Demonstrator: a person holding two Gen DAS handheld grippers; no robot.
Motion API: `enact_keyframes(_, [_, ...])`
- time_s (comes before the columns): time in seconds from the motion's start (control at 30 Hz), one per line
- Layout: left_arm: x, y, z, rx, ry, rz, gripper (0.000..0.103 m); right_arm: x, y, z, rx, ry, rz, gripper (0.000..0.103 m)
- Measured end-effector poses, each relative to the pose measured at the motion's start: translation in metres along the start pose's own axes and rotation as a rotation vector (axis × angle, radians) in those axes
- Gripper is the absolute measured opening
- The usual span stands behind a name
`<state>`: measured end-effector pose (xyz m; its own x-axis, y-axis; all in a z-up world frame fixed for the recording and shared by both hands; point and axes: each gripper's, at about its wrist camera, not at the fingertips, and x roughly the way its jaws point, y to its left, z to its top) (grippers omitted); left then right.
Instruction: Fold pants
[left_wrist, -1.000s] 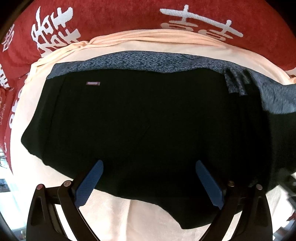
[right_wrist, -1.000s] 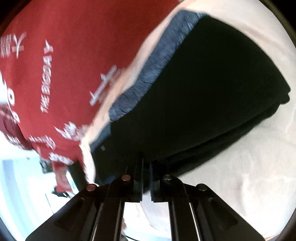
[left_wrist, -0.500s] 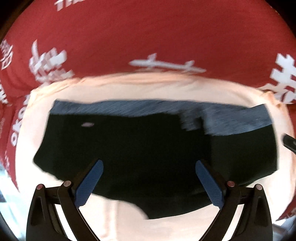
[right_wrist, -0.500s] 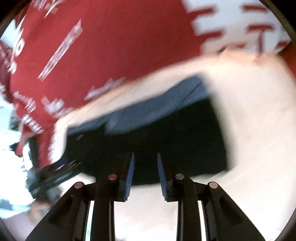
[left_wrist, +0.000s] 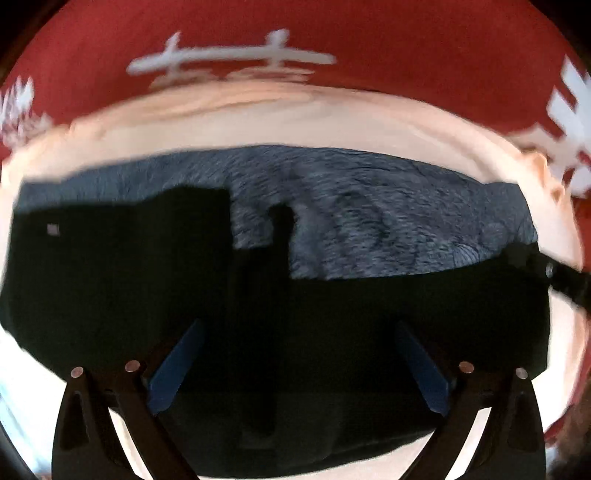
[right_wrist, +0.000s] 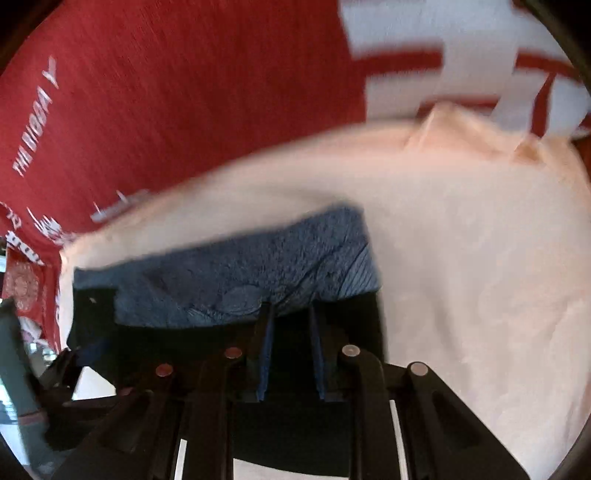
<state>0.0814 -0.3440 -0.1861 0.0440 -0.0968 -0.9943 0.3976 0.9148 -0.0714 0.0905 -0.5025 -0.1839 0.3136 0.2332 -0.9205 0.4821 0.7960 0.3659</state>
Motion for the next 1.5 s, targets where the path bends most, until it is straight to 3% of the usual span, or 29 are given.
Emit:
enact_keyframes(0.2, [-0.013, 0.001, -0.005, 0.041, 0.004, 0.071, 0.103, -0.006, 0.012, -0.019, -0.038, 0.051, 0.055, 0.021])
enact_keyframes(0.43, [-0.019, 0.003, -0.013, 0.001, 0.007, 0.107, 0.103, -0.012, 0.018, -0.047, -0.015, 0.066, 0.081, 0.023])
enact_keyframes(0.47, [-0.023, -0.004, -0.027, 0.0, 0.005, 0.112, 0.103, -0.013, 0.016, -0.048, -0.01, 0.067, 0.084, 0.024])
enact_keyframes(0.77, [-0.032, -0.018, -0.035, -0.025, 0.002, 0.151, 0.103, -0.02, 0.02, -0.051, -0.033, 0.088, 0.083, 0.028])
enact_keyframes(0.9, [-0.029, -0.017, -0.031, -0.027, -0.001, 0.175, 0.103, -0.025, 0.021, -0.058, -0.036, 0.093, 0.103, 0.043])
enact_keyframes(1.17, [-0.026, -0.028, -0.03, -0.025, -0.009, 0.236, 0.103, -0.044, 0.013, -0.073, -0.036, 0.099, 0.117, 0.051])
enact_keyframes(1.37, [-0.031, -0.029, -0.036, -0.046, -0.041, 0.242, 0.103, -0.052, -0.002, -0.086, -0.006, 0.116, 0.118, 0.053])
enact_keyframes(1.5, [-0.035, -0.021, -0.046, -0.091, -0.056, 0.191, 0.103, -0.051, -0.008, -0.096, -0.002, 0.133, 0.101, 0.053])
